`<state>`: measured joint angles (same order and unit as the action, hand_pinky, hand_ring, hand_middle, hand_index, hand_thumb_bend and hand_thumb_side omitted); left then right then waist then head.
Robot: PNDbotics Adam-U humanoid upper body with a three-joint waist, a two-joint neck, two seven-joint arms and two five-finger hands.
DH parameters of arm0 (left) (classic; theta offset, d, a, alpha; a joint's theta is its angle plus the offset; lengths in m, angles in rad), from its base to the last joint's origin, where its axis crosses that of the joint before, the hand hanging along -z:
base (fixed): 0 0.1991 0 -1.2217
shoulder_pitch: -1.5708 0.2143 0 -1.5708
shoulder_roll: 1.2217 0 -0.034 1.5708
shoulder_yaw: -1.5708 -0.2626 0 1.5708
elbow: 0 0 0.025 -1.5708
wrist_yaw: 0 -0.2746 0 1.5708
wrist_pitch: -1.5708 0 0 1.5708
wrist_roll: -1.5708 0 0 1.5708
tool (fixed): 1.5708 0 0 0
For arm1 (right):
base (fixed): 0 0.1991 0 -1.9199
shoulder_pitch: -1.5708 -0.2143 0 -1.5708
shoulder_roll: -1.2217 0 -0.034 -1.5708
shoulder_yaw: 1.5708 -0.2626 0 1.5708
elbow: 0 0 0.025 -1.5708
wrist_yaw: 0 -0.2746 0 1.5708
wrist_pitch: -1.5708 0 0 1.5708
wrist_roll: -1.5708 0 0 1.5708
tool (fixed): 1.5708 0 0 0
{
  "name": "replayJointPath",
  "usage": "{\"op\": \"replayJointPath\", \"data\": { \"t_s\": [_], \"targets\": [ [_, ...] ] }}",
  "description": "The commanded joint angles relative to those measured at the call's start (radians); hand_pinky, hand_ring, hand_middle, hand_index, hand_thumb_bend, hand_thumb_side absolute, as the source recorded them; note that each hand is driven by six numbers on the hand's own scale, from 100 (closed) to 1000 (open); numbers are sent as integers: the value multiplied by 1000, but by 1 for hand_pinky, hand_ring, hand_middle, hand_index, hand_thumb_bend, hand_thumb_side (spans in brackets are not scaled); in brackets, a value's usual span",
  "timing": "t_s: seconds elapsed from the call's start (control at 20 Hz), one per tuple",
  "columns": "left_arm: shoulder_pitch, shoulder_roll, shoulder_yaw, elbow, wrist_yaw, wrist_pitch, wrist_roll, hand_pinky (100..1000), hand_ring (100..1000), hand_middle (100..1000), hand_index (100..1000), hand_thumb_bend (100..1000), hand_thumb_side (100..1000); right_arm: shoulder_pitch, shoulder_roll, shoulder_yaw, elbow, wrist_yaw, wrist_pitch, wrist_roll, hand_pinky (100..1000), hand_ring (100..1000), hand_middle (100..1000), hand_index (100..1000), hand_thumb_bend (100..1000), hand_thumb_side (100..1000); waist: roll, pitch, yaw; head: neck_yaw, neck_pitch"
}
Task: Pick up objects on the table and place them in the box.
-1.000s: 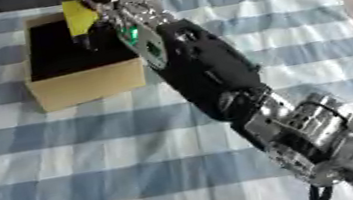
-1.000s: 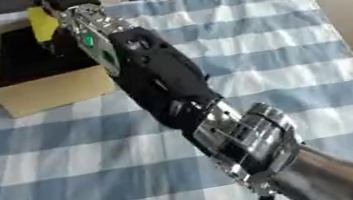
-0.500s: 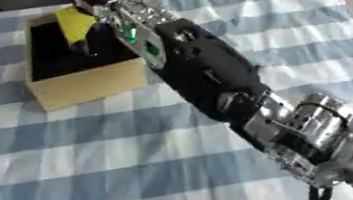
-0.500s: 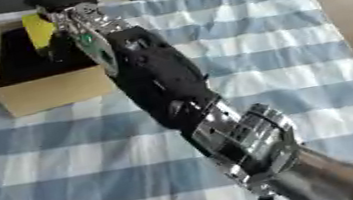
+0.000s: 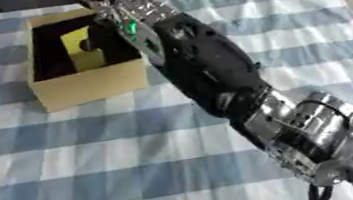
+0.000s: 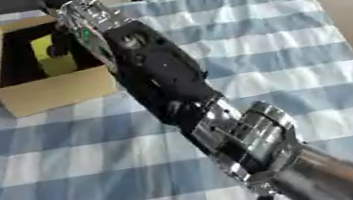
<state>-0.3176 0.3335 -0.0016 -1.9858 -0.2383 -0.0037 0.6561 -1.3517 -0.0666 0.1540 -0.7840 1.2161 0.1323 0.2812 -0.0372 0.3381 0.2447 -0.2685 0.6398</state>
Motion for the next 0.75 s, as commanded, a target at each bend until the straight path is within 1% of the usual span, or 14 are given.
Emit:
{"op": "replayJointPath", "data": {
  "t_s": [0.05,0.15,0.2,0.25,0.35,0.45,0.75],
  "targets": [
    [-6,9,5,-14,2,0,0,962,690,503,706,100,289,-30,-18,2,-51,-17,-13,18,992,1000,859,1000,402,168,9,-23,-2,3,-3],
    [-5,8,5,-14,2,0,0,962,690,503,706,100,289,-29,-24,10,-73,-41,-16,32,992,1000,859,1000,402,168,10,-23,-4,4,-3],
    [-5,8,5,-14,2,1,0,962,690,503,706,100,288,-30,-27,13,-81,-49,-14,37,969,990,841,986,229,141,10,-24,-4,4,-2],
    [-3,9,6,-14,2,1,1,962,690,503,706,100,288,-32,-37,16,-111,-77,-18,38,964,986,832,966,173,132,12,-27,-9,9,2],
    [-1,10,7,-14,0,2,2,962,690,504,706,100,288,-30,-64,30,-172,-146,-12,55,955,977,815,930,100,102,14,-31,-16,15,6],
    [2,10,9,-14,-2,3,2,962,690,504,706,100,288,-27,-98,48,-233,-207,0,73,946,964,792,896,100,100,15,-36,-22,26,10],
    [10,13,13,-14,-7,6,6,962,691,504,705,100,287,13,-242,125,-414,-344,19,142,921,937,769,867,100,100,18,-48,-40,60,20]
  ]
}}
